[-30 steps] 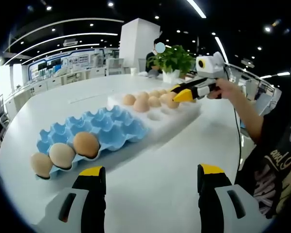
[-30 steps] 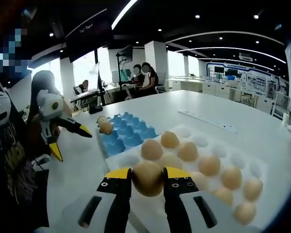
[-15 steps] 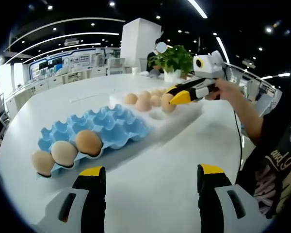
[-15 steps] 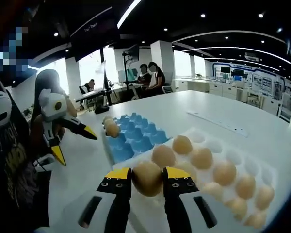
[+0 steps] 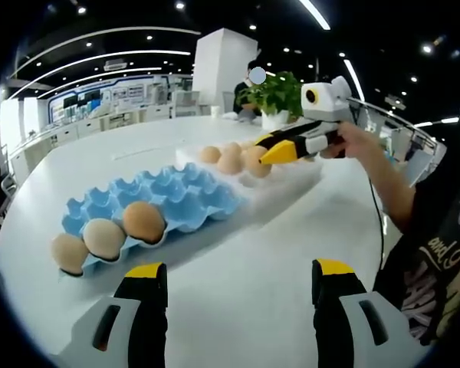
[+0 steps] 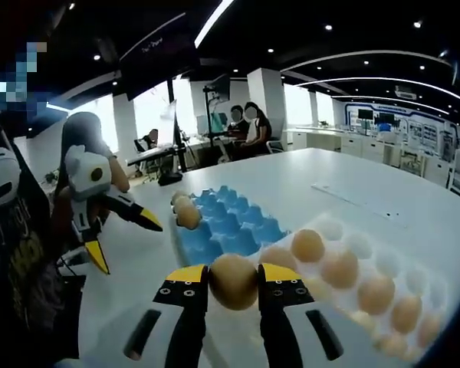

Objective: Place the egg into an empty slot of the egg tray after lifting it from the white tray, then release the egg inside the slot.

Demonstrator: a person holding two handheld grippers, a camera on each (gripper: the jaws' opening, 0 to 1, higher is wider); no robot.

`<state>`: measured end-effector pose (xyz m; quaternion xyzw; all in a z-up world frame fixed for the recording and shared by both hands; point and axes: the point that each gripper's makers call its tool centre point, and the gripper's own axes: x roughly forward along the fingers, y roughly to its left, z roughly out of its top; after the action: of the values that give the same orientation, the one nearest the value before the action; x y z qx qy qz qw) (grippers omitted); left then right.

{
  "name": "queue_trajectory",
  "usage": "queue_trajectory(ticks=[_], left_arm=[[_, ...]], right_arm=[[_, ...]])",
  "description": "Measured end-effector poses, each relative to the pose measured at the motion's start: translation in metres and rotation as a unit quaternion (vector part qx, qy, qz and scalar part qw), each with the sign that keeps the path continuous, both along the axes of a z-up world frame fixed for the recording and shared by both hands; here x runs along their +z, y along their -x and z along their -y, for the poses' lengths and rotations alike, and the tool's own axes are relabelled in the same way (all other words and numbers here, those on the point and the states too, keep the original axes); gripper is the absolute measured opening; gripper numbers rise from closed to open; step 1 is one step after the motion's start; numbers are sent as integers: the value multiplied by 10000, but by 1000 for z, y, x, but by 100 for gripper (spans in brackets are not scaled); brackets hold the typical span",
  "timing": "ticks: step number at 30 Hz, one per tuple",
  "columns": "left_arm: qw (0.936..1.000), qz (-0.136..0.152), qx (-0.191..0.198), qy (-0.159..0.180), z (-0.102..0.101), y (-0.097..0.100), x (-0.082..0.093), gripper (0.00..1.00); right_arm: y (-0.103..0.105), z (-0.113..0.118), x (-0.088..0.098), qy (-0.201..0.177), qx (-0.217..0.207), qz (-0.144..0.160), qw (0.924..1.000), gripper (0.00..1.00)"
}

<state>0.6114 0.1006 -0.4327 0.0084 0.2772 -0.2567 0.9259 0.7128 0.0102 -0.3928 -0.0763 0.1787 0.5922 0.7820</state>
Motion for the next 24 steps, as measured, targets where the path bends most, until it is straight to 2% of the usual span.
queue_trajectory(ticks=[24], left_arm=[[10000,19,61,19,-5,0,2,78]], right_arm=[[0,-27,5,-10,357,34,9994,27]])
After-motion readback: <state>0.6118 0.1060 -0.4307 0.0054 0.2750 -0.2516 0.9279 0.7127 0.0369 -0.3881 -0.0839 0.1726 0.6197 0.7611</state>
